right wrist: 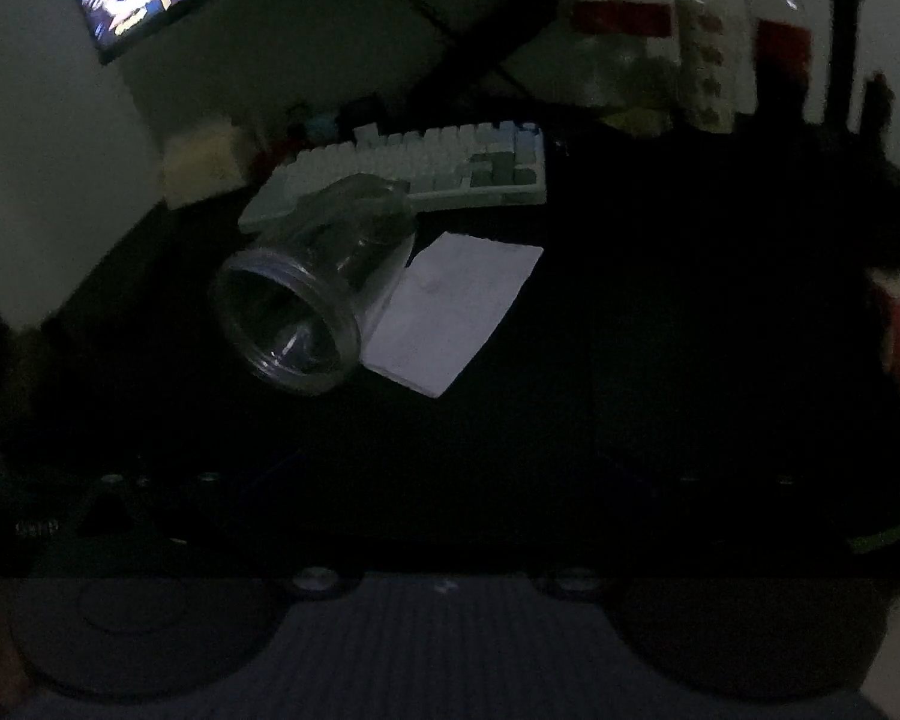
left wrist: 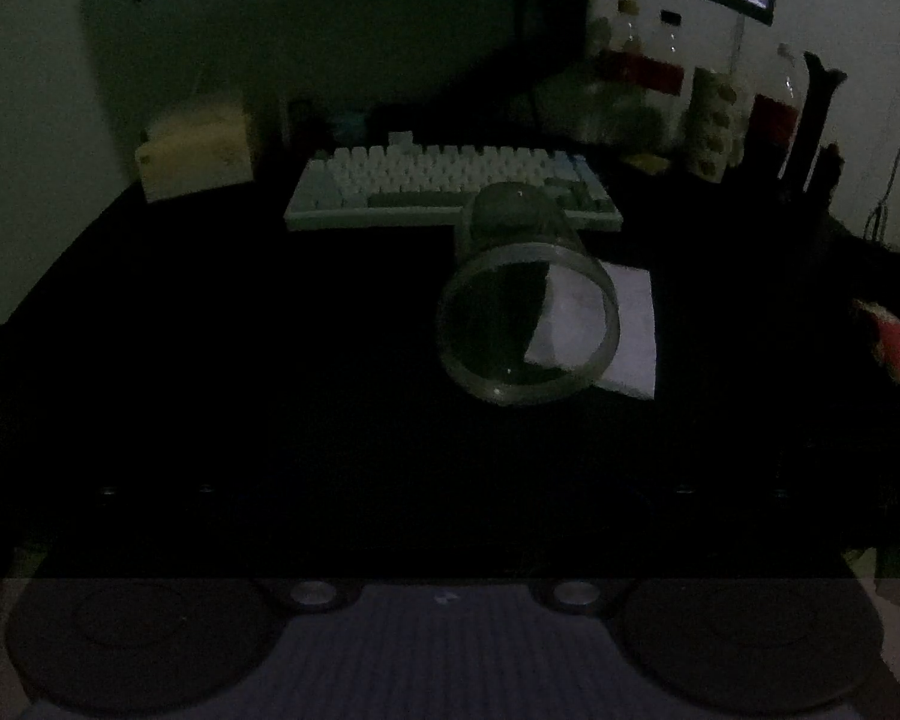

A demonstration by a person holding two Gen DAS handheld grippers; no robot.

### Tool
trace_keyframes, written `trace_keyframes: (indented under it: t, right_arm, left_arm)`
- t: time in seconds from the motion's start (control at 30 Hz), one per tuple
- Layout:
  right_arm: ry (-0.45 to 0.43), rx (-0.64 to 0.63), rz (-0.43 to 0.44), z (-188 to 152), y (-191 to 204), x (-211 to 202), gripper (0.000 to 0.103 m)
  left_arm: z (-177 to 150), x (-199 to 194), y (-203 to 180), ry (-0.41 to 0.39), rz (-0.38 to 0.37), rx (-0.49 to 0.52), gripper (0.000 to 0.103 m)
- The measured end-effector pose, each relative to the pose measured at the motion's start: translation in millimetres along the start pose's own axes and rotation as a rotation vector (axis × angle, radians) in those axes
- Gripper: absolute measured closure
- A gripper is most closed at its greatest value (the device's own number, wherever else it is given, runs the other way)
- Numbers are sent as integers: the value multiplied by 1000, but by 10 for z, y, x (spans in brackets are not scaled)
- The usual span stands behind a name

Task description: Clean container

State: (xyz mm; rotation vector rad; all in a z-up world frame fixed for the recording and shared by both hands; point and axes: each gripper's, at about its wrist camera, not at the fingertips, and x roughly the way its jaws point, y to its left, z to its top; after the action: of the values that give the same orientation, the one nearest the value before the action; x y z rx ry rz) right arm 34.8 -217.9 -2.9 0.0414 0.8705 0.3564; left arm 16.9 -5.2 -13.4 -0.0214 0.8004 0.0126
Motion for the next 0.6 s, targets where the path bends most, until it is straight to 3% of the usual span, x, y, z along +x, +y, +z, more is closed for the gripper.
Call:
trace_keyframes:
  t: [0.1, 0.23, 0.33, 0.5, 0.6]
  right_arm:
    - [15, -88, 30, 28, -25, 69, 0]
    - [8, -197, 74, 92, -122, 135, 0]
    - [-7, -292, 127, 159, -205, 183, 0]
    - [34, -427, 106, 404, -267, 381, 0]
    - [44, -447, 100, 575, -284, 527, 0]
  left_arm:
    - [-6, 73, -7, 0, 23, 9, 0]
    - [48, 184, 92, -11, -2, -51, 0]
    - [65, 251, 219, -43, -59, -150, 0]
    - [40, 306, 406, -99, -152, -371, 0]
    - [91, 361, 370, -92, -131, -382, 0]
